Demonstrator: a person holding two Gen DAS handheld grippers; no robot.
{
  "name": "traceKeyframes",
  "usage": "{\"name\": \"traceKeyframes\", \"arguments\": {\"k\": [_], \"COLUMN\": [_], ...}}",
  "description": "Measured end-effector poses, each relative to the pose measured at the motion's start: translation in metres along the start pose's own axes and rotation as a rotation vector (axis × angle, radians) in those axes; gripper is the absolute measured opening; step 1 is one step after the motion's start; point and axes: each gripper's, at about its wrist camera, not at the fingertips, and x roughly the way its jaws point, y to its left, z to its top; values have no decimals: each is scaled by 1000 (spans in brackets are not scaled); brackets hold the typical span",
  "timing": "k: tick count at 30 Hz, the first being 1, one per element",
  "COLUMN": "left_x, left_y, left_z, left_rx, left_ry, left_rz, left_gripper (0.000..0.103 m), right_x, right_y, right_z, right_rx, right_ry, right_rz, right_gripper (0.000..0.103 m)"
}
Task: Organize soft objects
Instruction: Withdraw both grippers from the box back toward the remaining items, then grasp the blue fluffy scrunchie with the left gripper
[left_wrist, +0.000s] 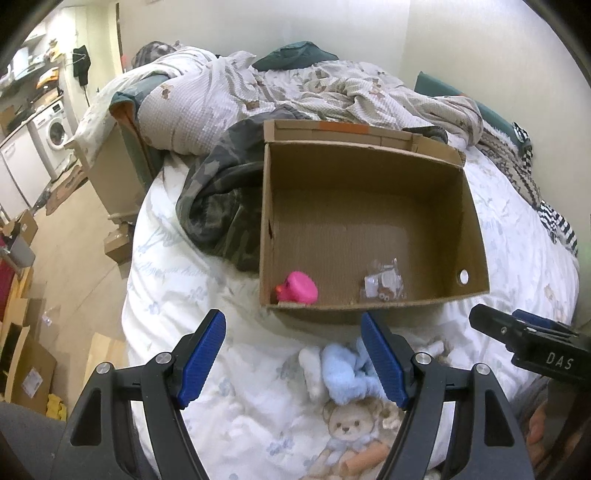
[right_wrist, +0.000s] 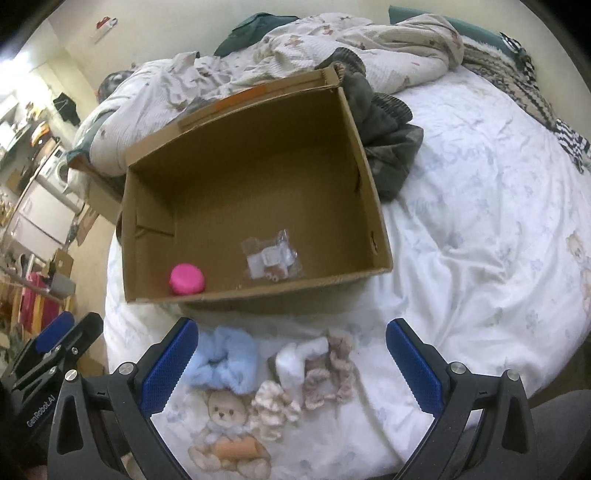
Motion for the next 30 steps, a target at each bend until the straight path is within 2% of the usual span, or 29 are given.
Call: {"name": "traceKeyframes", "arguments": {"k": [11,14,18,24,30], "left_x": [-5,-3,4,23,53], "left_y": [15,16,20,23,16], "left_z": [-29,-31,-32,-39,-46], "left_rx": [-38,-37,-43,-73,-113], "left_ry": [58,64,83,166,274], "left_rz": [4,17,50,36,-20], "left_gripper": [73,73,73,73,73], "right_x": [-12,-14,-15,-2,15], "right_y": [-1,-4,-10,-25,-47], "right_z": [-26,-29,-30,-31,-32], "right_rx": [-22,-11,2,75,189], "right_ry": [19,19,17,77,142], "right_rz": [30,6,41,144,154], "right_gripper": [103,103,103,103,103]}}
